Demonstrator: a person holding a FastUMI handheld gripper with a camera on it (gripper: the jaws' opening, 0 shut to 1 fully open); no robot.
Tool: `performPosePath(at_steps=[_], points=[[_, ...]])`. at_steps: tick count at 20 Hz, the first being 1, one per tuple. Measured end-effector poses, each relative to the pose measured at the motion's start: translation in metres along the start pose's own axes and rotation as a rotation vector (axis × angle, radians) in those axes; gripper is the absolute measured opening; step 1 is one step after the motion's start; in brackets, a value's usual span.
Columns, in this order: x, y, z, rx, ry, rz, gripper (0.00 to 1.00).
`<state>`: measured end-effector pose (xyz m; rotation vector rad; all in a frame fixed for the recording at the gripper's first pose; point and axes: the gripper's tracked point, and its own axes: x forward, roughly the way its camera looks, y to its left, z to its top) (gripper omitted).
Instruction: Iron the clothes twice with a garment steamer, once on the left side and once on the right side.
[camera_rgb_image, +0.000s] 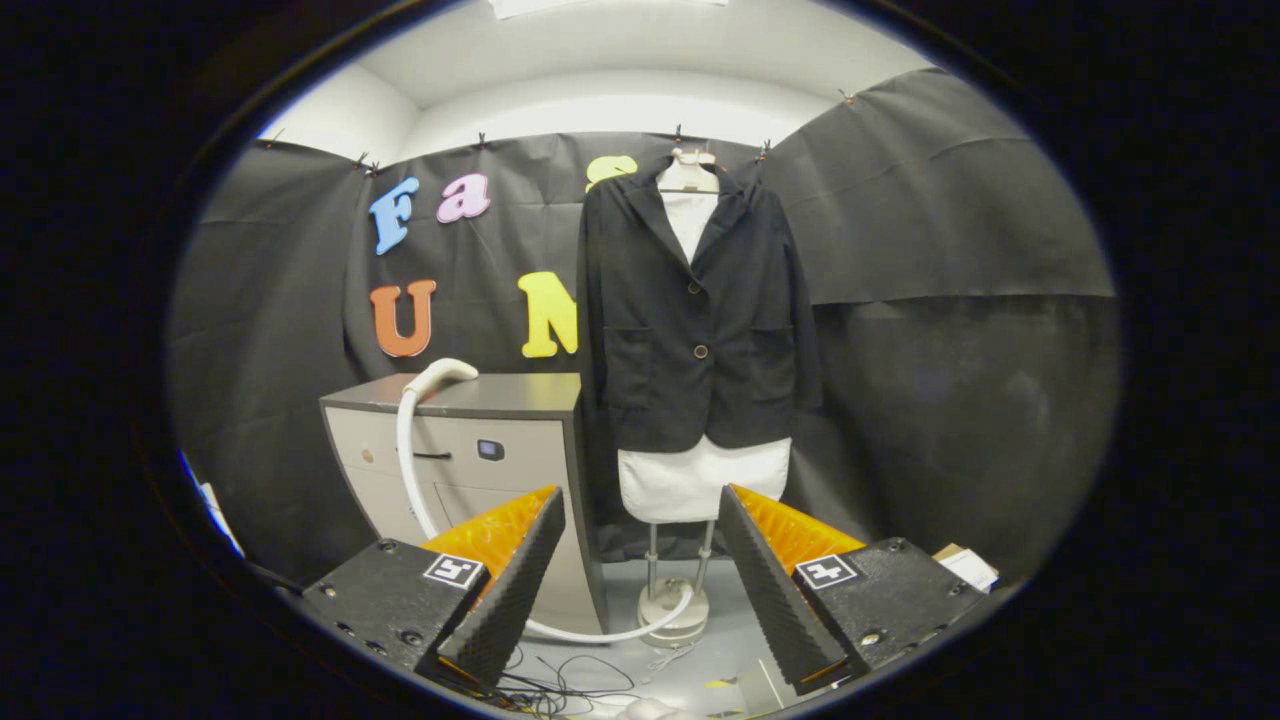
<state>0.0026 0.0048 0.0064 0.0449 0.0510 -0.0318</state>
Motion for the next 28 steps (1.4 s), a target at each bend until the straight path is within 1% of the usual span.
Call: performPosePath(at_steps=[3, 6, 10, 13, 18, 22, 24, 26, 28], points=[[0.027, 0.016, 0.031, 0.0, -0.022, 0.015, 0.99], [0.051, 0.037, 0.05, 0.012, 0.009, 0.025, 0.98], [0.095, 0.082, 0.088, 0.046, 0.026, 0.084, 0.98], [0.137, 0.127, 0.116, 0.042, 0.041, 0.145, 0.99], [0.207, 0.222, 0.149, -0.005, 0.079, 0.266, 0.99], [0.259, 0.299, 0.149, -0.035, 0.148, 0.354, 0.98], [0.284, 0.329, 0.142, -0.056, 0.188, 0.379, 0.98], [0.309, 0.356, 0.131, -0.084, 0.23, 0.393, 0.98], [0.33, 0.375, 0.117, -0.127, 0.265, 0.366, 0.96]])
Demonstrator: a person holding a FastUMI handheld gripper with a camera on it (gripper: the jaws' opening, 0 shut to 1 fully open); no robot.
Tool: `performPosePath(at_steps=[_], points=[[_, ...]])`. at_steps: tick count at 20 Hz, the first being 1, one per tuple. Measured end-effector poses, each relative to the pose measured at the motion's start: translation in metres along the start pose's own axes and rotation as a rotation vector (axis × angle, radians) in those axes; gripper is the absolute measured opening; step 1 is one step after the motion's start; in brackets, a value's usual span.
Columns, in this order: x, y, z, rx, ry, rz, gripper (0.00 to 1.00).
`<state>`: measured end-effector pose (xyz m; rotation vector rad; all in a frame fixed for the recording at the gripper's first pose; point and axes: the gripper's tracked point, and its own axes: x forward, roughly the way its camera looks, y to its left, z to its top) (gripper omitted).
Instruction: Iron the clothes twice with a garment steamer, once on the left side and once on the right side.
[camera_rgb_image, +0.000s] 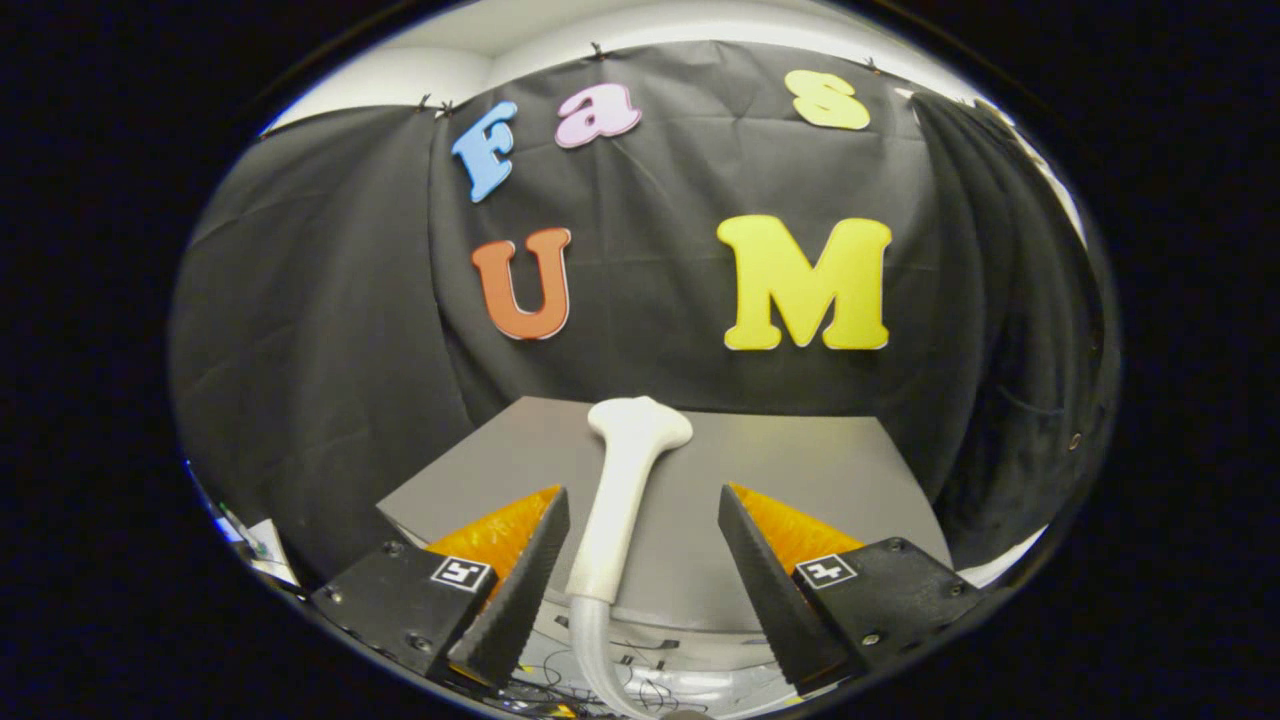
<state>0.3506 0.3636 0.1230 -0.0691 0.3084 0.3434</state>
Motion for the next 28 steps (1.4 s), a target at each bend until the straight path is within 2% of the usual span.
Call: performPosePath(at_steps=[3, 4, 6, 8, 11, 12, 13, 15, 21, 28], points=[[0.03, 0.008, -0.02, 0.02, 0.087, -0.006, 0.92], [0.04, 0.004, -0.024, 0.02, 0.104, -0.032, 0.89], [0.051, 0.006, -0.035, 0.061, 0.159, -0.026, 0.81], [0.061, 0.016, -0.045, 0.121, 0.223, 0.004, 0.68], [0.059, 0.021, -0.041, 0.117, 0.225, 0.005, 0.52], [0.066, 0.02, -0.041, 0.124, 0.217, 0.004, 0.5], [0.057, 0.023, -0.039, 0.132, 0.222, 0.01, 0.42], [0.054, 0.023, -0.04, 0.163, 0.237, 0.028, 0.38], [0.033, 0.02, -0.019, 0.149, 0.179, 0.068, 0.37], [-0.087, -0.031, 0.025, 0.143, 0.003, 0.041, 0.37]])
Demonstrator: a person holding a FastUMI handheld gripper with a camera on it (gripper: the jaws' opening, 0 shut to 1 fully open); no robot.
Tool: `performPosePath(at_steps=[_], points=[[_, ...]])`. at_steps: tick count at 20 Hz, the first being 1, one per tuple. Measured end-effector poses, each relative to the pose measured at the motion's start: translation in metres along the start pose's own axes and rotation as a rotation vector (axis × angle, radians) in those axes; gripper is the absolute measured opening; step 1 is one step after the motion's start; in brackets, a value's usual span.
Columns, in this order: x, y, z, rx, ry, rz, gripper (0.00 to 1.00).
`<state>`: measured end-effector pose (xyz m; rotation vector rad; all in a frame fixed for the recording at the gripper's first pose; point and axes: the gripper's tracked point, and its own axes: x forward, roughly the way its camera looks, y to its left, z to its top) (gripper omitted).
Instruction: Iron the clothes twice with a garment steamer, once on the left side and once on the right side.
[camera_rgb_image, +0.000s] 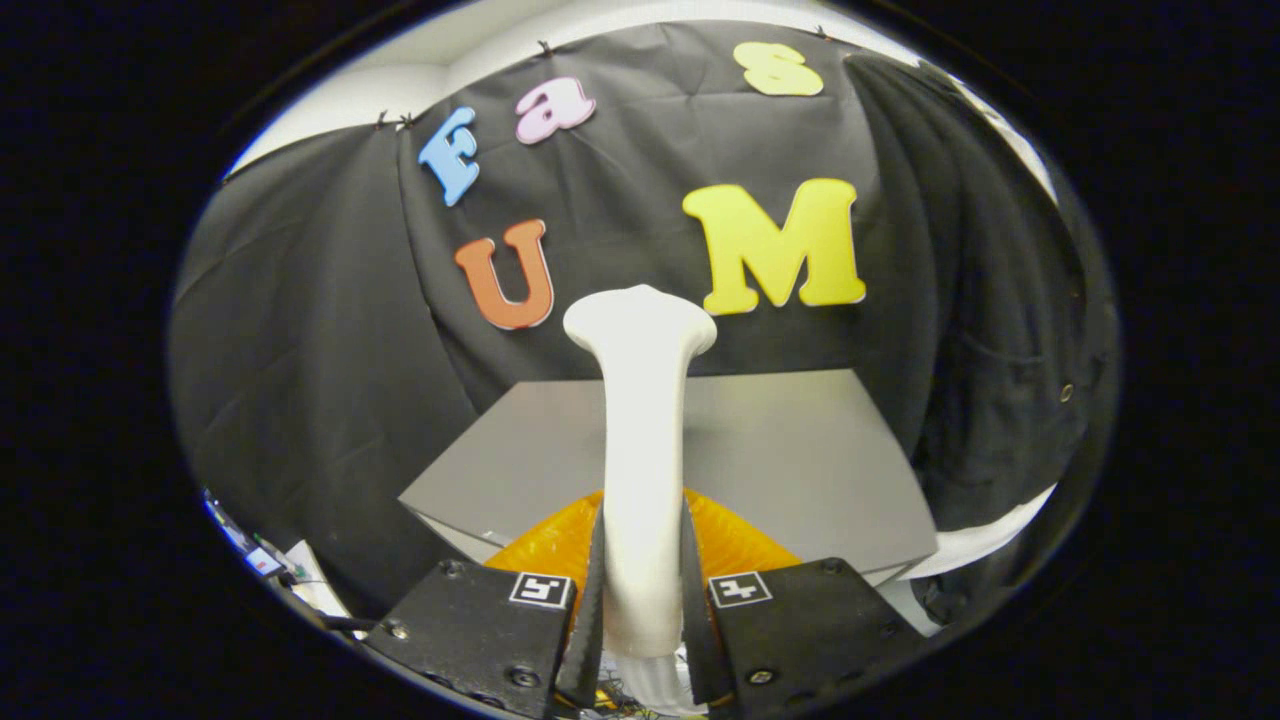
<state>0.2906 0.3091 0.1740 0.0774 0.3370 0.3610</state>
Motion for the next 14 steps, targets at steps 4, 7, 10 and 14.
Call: performPosePath(at_steps=[4, 7, 10, 14], points=[[-0.069, -0.041, 0.027, 0.003, -0.12, -0.063, 0.37], [-0.119, -0.079, 0.047, 0.016, -0.202, -0.138, 0.37], [-0.166, -0.119, 0.067, 0.039, -0.266, -0.208, 0.37], [-0.215, -0.176, 0.1, 0.073, -0.345, -0.308, 0.37]])
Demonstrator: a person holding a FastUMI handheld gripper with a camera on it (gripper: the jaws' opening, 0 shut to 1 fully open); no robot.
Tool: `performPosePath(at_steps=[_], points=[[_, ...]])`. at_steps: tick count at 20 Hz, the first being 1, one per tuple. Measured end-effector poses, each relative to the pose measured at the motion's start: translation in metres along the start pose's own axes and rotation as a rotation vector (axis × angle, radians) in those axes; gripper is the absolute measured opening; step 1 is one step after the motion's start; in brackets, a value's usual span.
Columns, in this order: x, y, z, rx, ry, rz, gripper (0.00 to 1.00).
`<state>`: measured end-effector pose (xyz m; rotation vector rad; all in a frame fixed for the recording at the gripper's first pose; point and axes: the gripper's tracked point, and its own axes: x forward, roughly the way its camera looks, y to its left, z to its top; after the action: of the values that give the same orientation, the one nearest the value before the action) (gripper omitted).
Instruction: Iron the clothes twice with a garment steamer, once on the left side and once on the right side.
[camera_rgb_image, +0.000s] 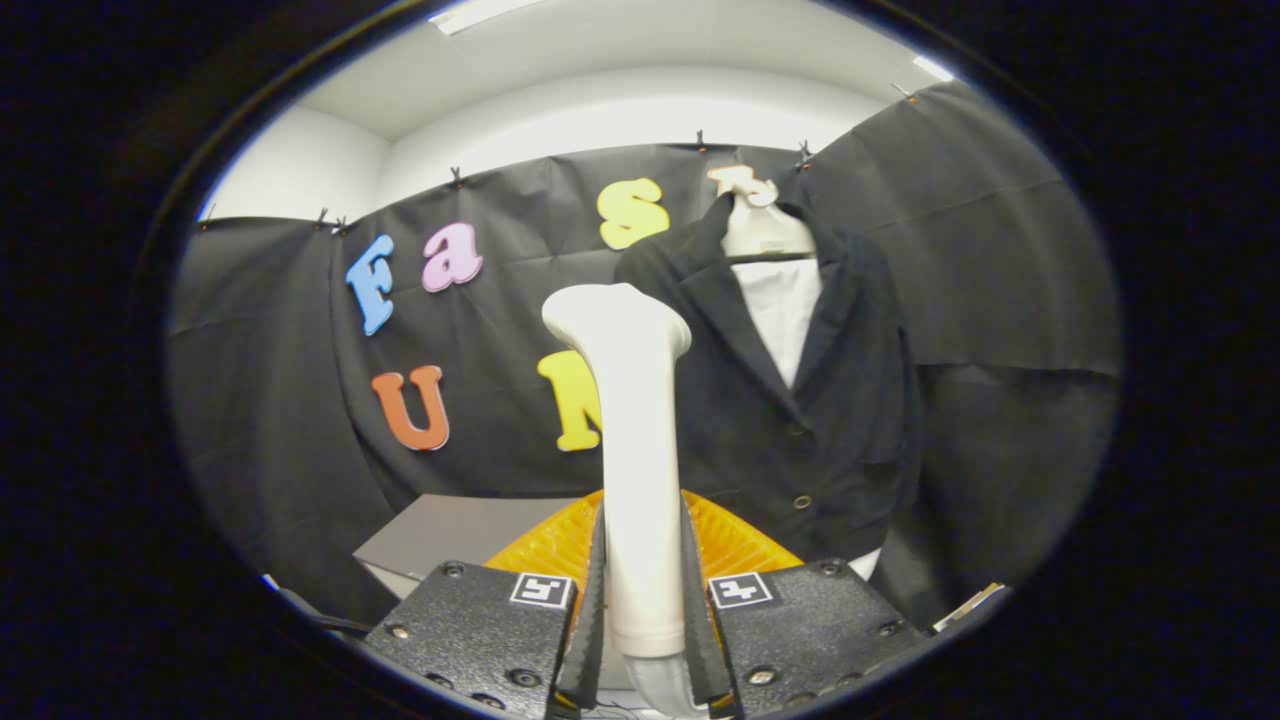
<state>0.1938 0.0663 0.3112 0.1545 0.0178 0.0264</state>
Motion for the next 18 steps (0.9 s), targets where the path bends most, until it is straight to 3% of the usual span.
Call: performPosePath(at_steps=[5, 10, 18], points=[[0.01, -0.053, 0.049, 0.014, -0.061, -0.063, 0.37], [0.053, -0.063, 0.076, -0.02, -0.079, -0.049, 0.37], [0.113, -0.06, 0.061, -0.074, -0.051, -0.033, 0.37]])
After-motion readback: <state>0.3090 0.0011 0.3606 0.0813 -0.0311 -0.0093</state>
